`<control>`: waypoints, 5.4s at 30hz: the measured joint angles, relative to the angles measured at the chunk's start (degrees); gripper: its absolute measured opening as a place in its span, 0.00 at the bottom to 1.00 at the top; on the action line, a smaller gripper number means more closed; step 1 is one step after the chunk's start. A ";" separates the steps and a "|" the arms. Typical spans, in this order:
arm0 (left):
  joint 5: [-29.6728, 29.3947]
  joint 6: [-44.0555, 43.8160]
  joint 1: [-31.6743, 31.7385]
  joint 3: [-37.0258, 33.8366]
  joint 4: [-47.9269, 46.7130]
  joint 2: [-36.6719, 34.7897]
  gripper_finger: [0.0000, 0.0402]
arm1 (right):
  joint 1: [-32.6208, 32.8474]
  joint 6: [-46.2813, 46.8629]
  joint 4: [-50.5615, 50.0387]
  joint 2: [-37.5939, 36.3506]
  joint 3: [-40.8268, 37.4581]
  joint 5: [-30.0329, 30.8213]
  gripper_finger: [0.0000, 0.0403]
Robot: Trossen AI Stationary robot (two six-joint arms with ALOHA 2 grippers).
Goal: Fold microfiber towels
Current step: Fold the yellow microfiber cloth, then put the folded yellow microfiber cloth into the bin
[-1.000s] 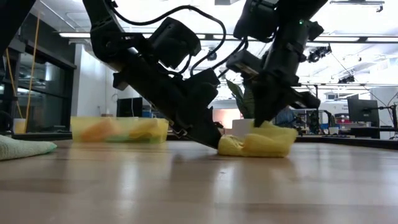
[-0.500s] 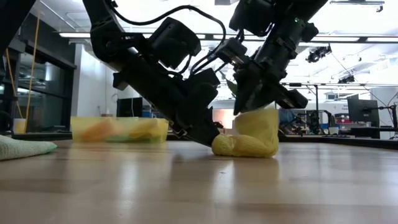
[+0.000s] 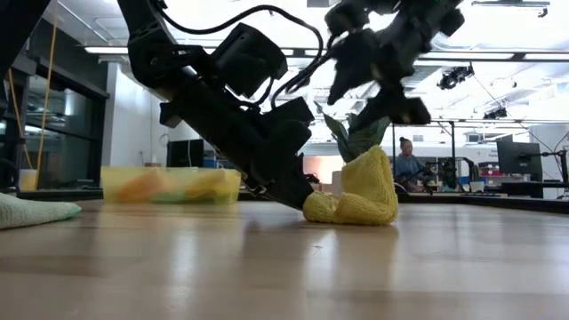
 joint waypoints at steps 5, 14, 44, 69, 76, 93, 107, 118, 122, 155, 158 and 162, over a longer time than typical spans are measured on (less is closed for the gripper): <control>0.03 0.00 0.00 -0.02 -0.02 0.00 0.00 | 0.61 -6.44 -14.52 -5.09 0.04 7.02 0.42; 0.13 -0.02 0.02 -0.02 0.11 0.00 0.00 | 4.06 -3.70 -10.21 -4.41 -9.88 9.53 0.04; 2.34 0.14 0.16 -0.04 -1.50 -0.64 0.00 | 5.43 -1.86 16.87 15.53 -6.08 5.51 0.00; 13.57 6.26 11.17 -20.27 -14.08 -40.65 0.00 | 6.64 8.22 -8.46 -12.38 -14.71 17.26 0.08; 12.82 -1.40 10.57 -26.68 -13.24 -50.25 0.00 | 8.63 27.67 14.44 -16.76 -28.11 17.30 0.34; 12.50 -4.55 9.35 -26.79 -7.80 -51.39 0.00 | 8.46 37.24 27.76 3.72 -22.39 12.76 0.54; 12.52 -4.57 9.35 -26.77 -5.82 -51.39 0.00 | 8.48 47.90 28.16 11.02 -17.98 22.26 0.52; 12.52 -4.16 9.35 -26.77 -4.27 -51.39 0.00 | 5.16 33.75 26.44 11.18 -18.21 25.30 0.03; 12.55 -4.13 9.35 -26.77 -4.03 -51.39 0.00 | 3.64 26.17 25.92 9.56 -18.22 23.43 0.02; 27.08 14.87 13.25 7.16 -39.46 -36.19 0.69 | 5.42 -67.01 -28.11 11.34 25.30 14.94 0.00; 27.06 18.54 12.18 9.01 -40.14 -32.20 0.70 | 5.42 -67.41 -28.00 11.51 25.31 14.93 0.00; 26.51 20.88 10.85 10.25 -40.09 -28.29 0.70 | 5.45 -67.41 -28.02 11.49 25.33 14.93 0.00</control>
